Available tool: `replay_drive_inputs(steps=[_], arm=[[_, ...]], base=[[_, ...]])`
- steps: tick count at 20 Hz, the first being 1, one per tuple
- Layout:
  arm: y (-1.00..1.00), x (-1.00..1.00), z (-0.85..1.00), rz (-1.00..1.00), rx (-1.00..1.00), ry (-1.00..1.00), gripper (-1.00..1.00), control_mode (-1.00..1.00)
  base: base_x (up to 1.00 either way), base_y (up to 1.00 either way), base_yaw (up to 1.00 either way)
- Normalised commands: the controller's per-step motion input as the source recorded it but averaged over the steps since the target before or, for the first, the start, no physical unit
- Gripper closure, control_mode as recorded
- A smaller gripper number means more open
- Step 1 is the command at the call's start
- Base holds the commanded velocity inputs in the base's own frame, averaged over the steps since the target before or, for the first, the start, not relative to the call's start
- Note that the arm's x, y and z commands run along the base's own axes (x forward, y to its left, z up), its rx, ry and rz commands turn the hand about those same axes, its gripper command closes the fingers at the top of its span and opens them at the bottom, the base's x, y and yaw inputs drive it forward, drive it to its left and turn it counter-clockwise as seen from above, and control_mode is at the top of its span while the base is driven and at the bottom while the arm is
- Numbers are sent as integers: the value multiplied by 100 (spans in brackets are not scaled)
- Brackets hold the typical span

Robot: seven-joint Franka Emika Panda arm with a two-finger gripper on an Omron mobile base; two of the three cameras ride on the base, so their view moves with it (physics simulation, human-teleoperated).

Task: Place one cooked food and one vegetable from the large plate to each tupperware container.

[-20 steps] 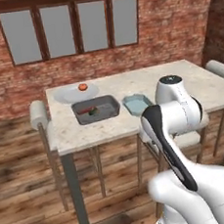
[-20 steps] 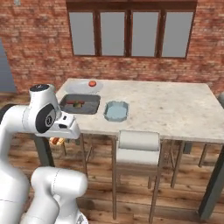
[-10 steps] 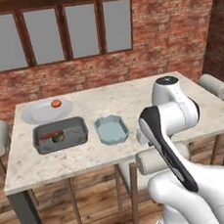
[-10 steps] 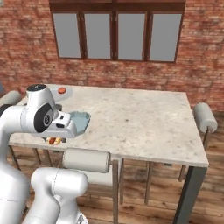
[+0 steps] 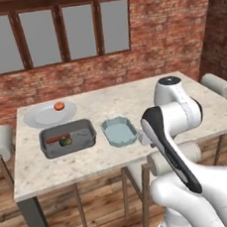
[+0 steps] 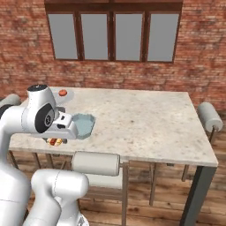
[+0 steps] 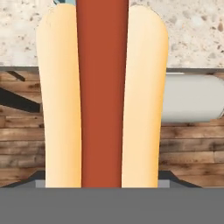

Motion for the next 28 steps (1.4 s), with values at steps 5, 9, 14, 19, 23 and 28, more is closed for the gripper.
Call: replay_drive_inputs(steps=[5, 9, 14, 19, 23, 28], arm=[[0, 0, 0, 0, 0, 0, 100, 100], [0, 0, 0, 0, 0, 0, 100, 100], [0, 0, 0, 0, 0, 0, 100, 100], [0, 28, 0, 2, 0, 0, 100, -100], [-5, 20, 0, 6, 0, 0, 100, -100], [-15, 51, -3, -2, 0, 8, 100, -100]], base=[[39, 52, 0], [49, 60, -1], [58, 19, 0], [22, 0, 0], [0, 0, 0], [0, 0, 0]])
